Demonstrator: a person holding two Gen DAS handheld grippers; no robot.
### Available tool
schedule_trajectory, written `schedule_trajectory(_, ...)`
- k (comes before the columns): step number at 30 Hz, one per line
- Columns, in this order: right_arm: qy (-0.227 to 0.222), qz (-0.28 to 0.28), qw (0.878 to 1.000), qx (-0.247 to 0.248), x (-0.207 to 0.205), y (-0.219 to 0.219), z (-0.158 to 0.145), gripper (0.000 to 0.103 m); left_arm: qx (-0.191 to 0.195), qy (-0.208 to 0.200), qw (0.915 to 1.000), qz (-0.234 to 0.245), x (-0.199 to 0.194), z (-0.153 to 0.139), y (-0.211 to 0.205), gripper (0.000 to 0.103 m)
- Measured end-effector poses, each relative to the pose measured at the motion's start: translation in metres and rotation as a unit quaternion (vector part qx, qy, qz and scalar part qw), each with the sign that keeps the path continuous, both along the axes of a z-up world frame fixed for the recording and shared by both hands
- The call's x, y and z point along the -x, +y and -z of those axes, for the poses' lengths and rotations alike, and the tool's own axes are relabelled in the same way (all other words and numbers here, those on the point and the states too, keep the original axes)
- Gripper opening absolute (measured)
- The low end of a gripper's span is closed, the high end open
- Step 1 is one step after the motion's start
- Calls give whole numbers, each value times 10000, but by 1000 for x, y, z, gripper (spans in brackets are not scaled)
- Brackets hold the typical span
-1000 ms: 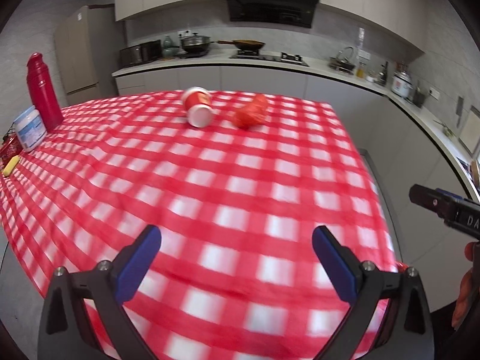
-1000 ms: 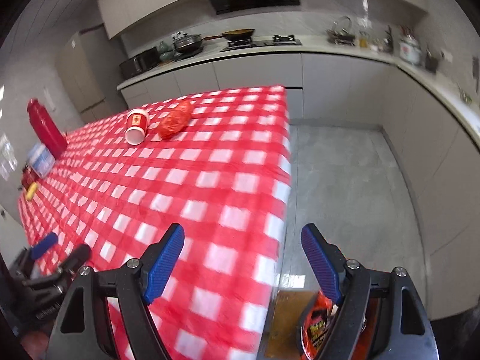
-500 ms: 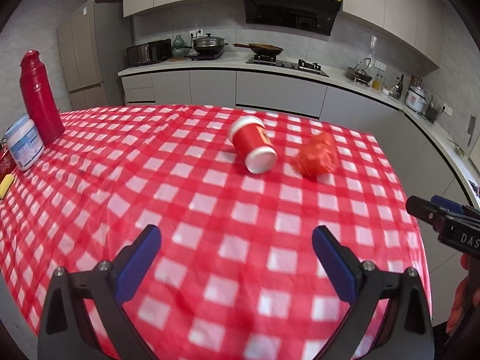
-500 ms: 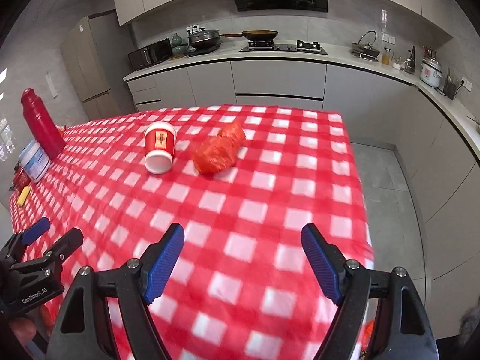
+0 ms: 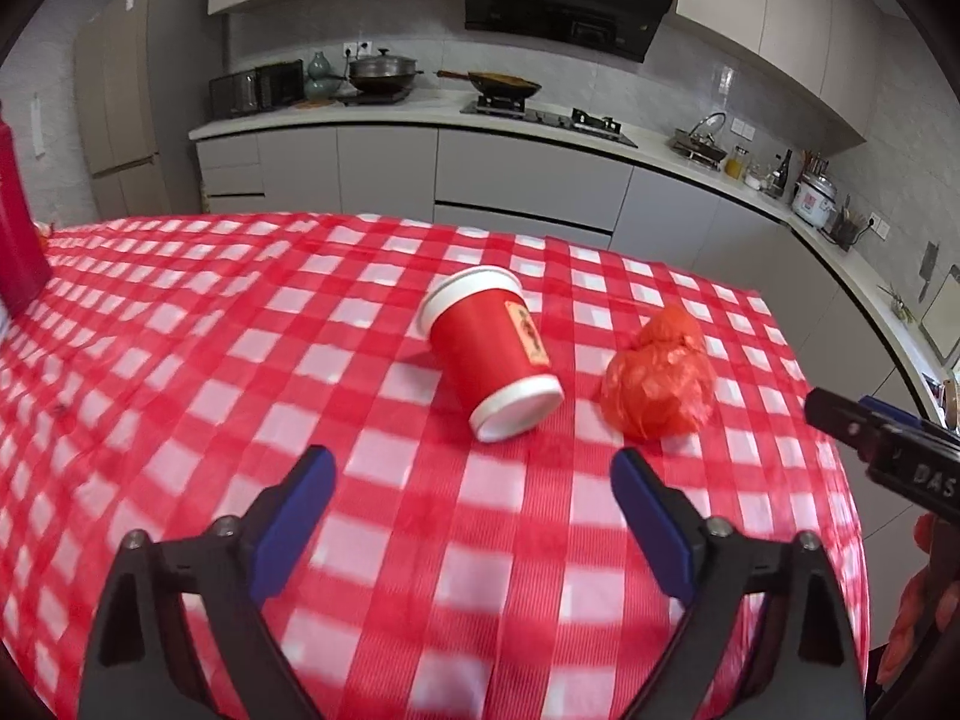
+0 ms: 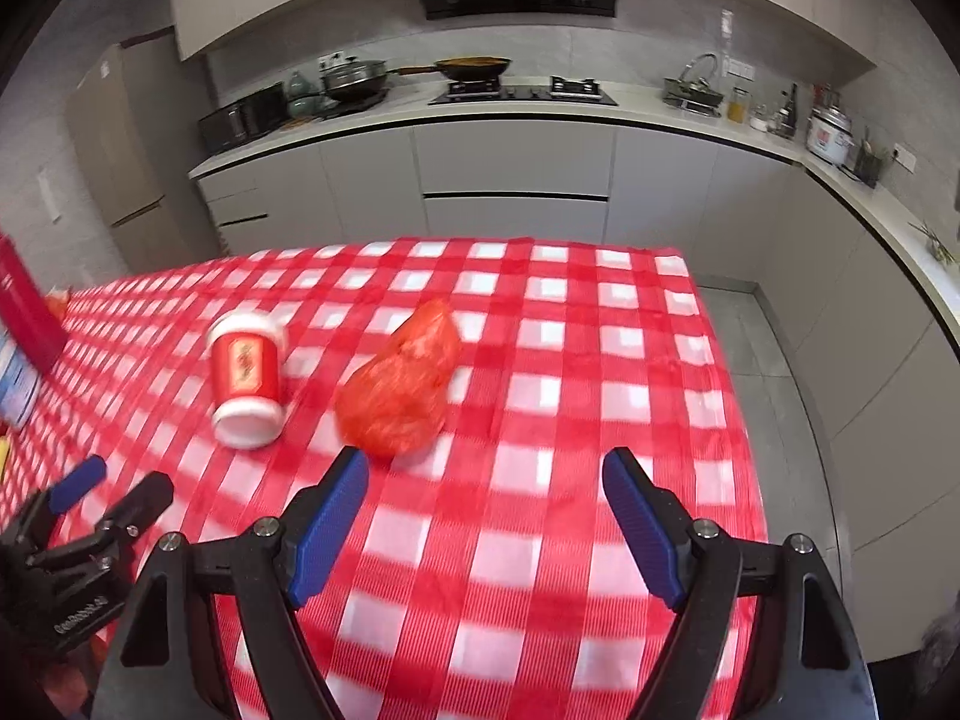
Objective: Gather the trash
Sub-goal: 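Grasp the red plastic bag with the right tool while the left tool grasps the red cup, then carry the red bag and red cup with both tools over the bin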
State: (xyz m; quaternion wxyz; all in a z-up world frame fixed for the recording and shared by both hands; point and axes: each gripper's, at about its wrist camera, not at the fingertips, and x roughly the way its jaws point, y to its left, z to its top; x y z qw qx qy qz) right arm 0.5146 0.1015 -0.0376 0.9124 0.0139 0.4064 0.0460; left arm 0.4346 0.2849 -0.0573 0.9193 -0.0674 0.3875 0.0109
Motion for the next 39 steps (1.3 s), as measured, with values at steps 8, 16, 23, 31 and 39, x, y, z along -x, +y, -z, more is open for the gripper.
schedule_trajectory(8, 177, 122, 9998, -38, -43, 2, 18, 82, 160, 315, 9993, 139, -66, 26, -13, 87)
schedule_trajectory(16, 334, -16, 9993, -160, -71, 23, 34, 82, 18, 588, 9982, 147, -78, 41, 13, 61)
schedule_trajectory(23, 646, -120, 9972, -360, -97, 46, 60, 82, -127, 628, 9978, 153, -80, 45, 10, 74)
schedule_trajectory(31, 878, -194, 9951, -402, -103, 55, 76, 70, -211, 637, 9973, 299, -101, 45, 9, 67)
schedule_trajectory(39, 603, -359, 9972, -250, -82, 52, 67, 40, -169, 474, 9981, 357, -86, 38, -1, 55)
